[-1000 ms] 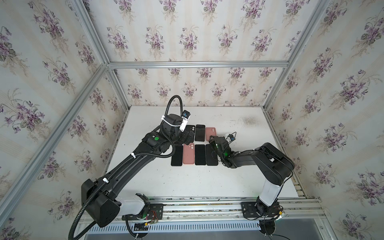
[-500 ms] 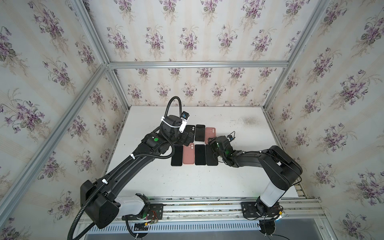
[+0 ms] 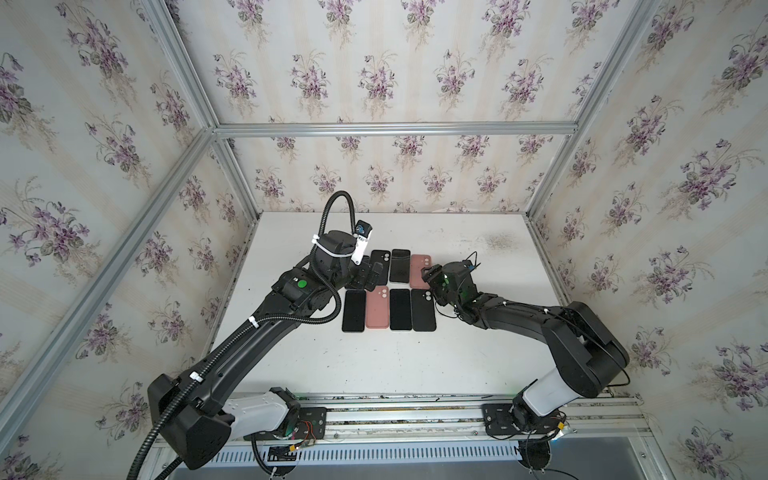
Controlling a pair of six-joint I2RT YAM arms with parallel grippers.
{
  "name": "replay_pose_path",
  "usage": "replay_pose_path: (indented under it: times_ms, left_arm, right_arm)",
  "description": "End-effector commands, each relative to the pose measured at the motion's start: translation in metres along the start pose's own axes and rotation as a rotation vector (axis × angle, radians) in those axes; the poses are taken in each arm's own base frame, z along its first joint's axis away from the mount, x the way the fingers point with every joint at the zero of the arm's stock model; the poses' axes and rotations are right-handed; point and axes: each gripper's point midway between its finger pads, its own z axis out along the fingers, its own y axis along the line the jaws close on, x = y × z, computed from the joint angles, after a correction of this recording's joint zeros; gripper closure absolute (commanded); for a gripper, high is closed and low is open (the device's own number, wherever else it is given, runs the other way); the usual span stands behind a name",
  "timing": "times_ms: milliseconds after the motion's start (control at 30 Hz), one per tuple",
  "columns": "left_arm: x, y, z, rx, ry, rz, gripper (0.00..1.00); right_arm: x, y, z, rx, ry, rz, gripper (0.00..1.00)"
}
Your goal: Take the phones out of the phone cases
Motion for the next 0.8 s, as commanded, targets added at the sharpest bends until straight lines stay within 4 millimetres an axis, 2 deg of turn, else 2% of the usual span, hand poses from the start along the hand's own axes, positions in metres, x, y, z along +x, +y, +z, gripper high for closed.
replay_pose_path:
  times_ms: [0, 133, 567, 600, 767]
  left_arm:
    - [-0.007, 0.002, -0.012, 0.001, -0.036, -0.032, 0.0]
    - [-0.003, 0.006, -0.015, -0.011, -0.035, -0.042, 0.0]
    - [0.007, 0.016, -0.022, -0.048, -0.024, -0.054, 0.0]
    - [0.008, 0.016, -0.022, -0.048, -0.022, -0.056, 0.0]
    - [0.011, 0.018, -0.021, -0.053, -0.014, -0.057, 0.0]
  right_arm:
    - [0.012, -0.006, -0.003, 0.025, 0.064, -0.026, 0.27]
    - [0.012, -0.015, 0.0, 0.036, 0.057, -0.01, 0.27]
    - [0.013, -0.019, 0.026, 0.035, 0.042, -0.004, 0.27]
    - [-0.004, -0.023, 0.028, 0.039, 0.009, 0.017, 0.27]
    - [-0.009, -0.022, 0.035, 0.037, 0.004, 0.021, 0.27]
